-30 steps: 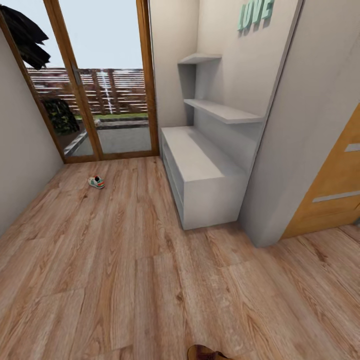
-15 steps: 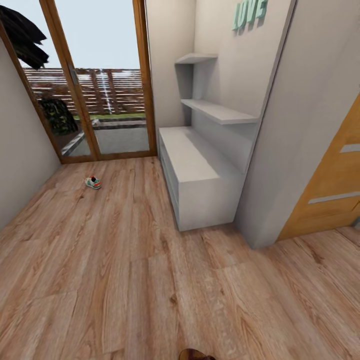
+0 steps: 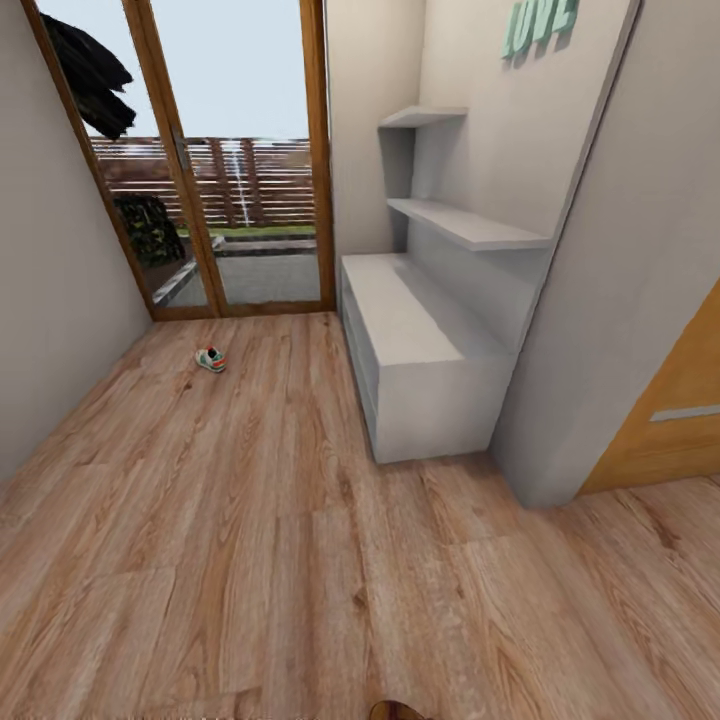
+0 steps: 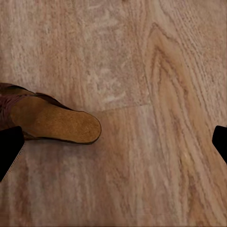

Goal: Pick up the two gym shoes and the two sandals from the corridor floor and place them onto the hallstand (shoe rack) in the corridor, making sure they are on the rack and not on the floor. Arrange them so the two gym shoes are next to each other and the two sandals are next to each other.

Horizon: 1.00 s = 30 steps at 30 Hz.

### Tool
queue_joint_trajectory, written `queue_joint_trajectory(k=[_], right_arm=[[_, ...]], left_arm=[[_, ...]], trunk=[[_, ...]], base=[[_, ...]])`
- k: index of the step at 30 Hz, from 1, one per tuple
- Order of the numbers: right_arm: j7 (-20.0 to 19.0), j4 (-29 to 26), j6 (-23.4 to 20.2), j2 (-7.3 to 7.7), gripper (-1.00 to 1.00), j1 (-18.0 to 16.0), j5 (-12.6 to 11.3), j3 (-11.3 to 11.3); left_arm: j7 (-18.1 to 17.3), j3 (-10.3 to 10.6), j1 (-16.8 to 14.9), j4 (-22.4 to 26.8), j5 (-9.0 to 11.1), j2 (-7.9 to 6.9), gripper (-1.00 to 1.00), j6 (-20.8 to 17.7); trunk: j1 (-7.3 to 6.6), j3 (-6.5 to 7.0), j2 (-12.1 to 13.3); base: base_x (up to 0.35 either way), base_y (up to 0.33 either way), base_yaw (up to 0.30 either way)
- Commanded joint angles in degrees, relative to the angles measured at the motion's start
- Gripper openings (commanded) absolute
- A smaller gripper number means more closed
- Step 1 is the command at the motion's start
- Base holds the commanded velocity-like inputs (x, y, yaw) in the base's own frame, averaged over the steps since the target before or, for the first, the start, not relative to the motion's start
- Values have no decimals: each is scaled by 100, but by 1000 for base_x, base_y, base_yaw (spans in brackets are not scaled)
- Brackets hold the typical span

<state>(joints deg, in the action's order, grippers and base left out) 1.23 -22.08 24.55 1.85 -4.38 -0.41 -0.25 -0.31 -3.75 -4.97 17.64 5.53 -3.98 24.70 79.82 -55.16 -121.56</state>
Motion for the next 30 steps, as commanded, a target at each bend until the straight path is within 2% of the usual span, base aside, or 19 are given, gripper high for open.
queue_joint_trajectory(k=[1, 10, 24, 30], right_arm=[[9, 2, 16, 0, 100, -1, -3, -1], [9, 5, 17, 0, 100, -2, -3, -1], [9, 6, 15, 0, 100, -1, -3, -1], [9, 7, 15, 0, 100, -1, -3, -1]], left_arm=[[-4, 15, -4, -6, 53, 0, 100, 17], [-4, 22, -4, -21, 46, 8, 100, 15], [-4, 19, -4, -15, 45, 6, 100, 17], [-4, 17, -4, -12, 45, 4, 100, 17]], trunk=[[-1, -4, -2], [-1, -4, -2], [-1, -4, -2], [-1, -4, -2]], base=[[0, 0, 269], [0, 0, 238], [0, -198, 21], [0, -101, 1]])
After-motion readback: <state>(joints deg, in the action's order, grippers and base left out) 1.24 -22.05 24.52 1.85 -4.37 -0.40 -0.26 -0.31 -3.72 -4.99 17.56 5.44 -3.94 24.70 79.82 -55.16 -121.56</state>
